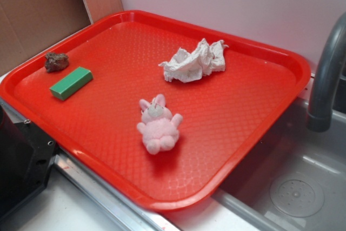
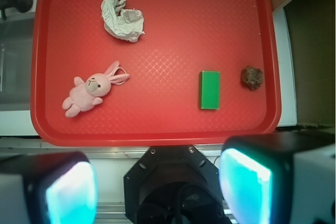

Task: Grab the rock.

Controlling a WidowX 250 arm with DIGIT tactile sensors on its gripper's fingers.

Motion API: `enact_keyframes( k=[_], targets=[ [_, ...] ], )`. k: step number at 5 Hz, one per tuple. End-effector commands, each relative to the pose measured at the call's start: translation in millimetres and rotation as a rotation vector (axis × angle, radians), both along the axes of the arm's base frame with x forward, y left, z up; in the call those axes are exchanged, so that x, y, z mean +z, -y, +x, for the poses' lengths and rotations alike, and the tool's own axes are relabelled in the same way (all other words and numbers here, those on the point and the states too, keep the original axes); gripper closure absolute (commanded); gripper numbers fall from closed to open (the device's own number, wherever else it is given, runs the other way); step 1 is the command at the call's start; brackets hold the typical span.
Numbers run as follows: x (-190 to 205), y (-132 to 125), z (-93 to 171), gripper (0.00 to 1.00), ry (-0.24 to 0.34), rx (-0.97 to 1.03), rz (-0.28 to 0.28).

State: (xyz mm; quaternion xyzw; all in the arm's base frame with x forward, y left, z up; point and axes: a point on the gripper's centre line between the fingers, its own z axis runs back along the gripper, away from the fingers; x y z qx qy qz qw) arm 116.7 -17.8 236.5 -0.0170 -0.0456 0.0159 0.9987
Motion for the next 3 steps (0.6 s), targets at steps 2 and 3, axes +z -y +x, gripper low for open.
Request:
enact_keyframes(
  k=[2,3],
  targets=[
    [-4.1,-4.4,5.2,0.00,0.006,0.059,-0.028],
    [-14.4,-17.3,8.1,0.00,0.005,0.212,-0.029]
  ],
)
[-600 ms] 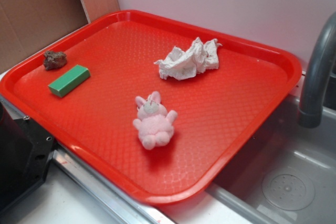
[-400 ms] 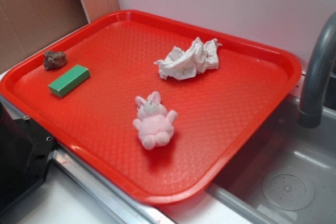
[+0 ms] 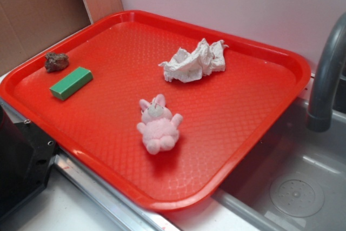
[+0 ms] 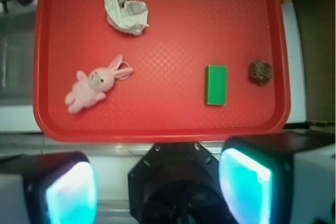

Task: Grab the rock.

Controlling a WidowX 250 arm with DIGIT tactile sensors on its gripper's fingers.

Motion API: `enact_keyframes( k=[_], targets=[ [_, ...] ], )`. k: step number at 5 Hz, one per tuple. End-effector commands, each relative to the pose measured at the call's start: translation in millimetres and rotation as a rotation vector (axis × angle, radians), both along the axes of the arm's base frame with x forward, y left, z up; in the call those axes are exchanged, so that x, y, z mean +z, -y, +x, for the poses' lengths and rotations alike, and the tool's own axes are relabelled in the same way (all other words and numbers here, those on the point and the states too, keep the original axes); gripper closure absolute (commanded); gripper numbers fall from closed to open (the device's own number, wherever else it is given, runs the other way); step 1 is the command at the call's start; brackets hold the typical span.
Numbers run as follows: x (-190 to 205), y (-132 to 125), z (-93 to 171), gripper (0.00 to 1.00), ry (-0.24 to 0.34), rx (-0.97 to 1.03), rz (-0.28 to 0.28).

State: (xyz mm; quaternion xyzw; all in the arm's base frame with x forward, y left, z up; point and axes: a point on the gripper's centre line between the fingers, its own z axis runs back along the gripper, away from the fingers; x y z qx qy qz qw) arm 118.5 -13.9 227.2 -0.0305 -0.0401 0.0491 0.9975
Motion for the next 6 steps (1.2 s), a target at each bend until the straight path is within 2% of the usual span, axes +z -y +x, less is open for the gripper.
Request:
enact_keyframes(
  k=[1,3,5,6],
  targets=[
    [-23.8,-33.5,2.4,0.00,0.034,0.345,-0.028],
    [-62.6,-69.6,0.3,0.00,0.091,0.686,-0.055],
    [-112.6,-109.8,9.3,0.00,0.194,0.989,0.040],
    [-134.0,-131.7,16.9,0.00,0.245,1.091,0.140]
  ],
)
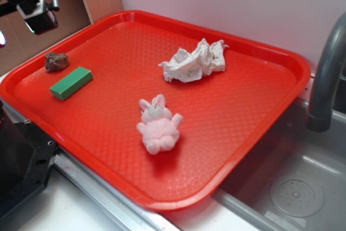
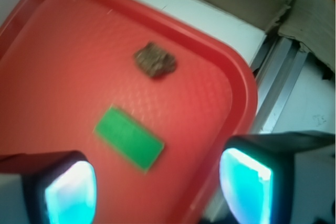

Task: Grab the rock.

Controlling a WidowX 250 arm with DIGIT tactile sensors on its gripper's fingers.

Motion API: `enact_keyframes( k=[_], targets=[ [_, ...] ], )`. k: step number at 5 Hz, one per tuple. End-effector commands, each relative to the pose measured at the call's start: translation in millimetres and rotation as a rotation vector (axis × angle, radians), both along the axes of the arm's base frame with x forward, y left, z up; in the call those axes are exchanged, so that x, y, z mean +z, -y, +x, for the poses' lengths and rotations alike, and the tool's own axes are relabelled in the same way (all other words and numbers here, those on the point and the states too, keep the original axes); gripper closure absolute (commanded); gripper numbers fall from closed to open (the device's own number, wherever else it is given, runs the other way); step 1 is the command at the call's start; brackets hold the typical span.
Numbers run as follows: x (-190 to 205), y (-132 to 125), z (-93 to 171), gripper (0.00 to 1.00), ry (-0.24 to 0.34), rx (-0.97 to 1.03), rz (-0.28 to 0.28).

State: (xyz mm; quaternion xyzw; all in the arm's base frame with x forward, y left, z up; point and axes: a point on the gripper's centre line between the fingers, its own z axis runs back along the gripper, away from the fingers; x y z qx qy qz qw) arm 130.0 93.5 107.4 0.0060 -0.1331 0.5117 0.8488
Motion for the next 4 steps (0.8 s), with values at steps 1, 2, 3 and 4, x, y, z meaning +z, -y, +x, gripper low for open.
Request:
enact_keyframes(
  k=[1,2,3,4],
  targets=[
    [-26.3,-36.8,11.9,0.00,-0.002,0.166,0.181],
    [-38.6,-46.7,17.9,0.00,-0.016,0.186,0.219],
    [-53.1,-50.4,46.1,0.00,-0.035,0.189,0.242],
    [-64.9,-60.0,59.0,0.00,-0.029,0.167,0.236]
  ],
)
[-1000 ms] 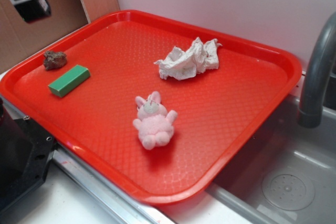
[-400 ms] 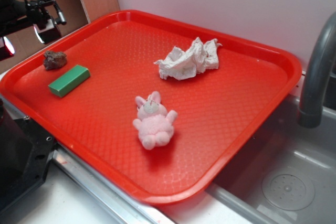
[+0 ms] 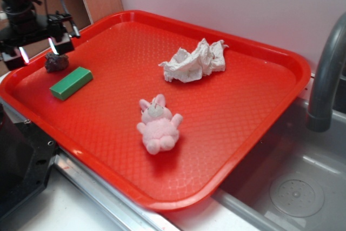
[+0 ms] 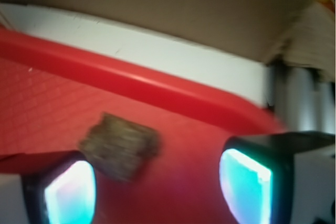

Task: Grab the rock.

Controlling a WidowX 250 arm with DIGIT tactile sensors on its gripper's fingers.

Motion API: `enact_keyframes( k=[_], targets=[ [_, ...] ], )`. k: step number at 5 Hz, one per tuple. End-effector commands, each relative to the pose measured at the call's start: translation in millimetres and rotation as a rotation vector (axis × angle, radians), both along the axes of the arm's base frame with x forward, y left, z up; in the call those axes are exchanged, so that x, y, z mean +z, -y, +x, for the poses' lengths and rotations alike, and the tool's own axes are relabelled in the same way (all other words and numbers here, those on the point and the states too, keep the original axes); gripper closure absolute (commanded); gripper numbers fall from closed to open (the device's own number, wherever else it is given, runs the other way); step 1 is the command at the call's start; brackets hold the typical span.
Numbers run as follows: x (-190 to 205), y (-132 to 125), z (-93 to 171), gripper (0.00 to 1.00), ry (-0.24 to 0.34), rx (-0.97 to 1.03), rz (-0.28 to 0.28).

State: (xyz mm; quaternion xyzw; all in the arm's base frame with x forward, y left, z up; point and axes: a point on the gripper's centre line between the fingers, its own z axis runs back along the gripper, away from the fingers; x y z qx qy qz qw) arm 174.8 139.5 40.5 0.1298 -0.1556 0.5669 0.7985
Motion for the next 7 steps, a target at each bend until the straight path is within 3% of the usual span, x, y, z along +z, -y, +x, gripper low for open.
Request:
enact_keyframes(
  k=[1,2,3,5,6,7],
  targets=[
    [-0.3,-12.1,20.3,0.00,0.067,-0.043,0.005],
    [-2.6,-15.5,14.7,0.00,0.053,-0.017,-0.010],
    [-5.9,-14.4,15.0,1.00,0.045,-0.015,-0.006],
    [-12.2,-12.3,21.3,1.00,0.017,-0.004,0.012],
    [7.0,-2.2,22.1,1.00,0.002,-0.119,-0.051],
    [45.6,26.2,20.8,1.00,-0.015,-0.331,-0.095]
  ],
)
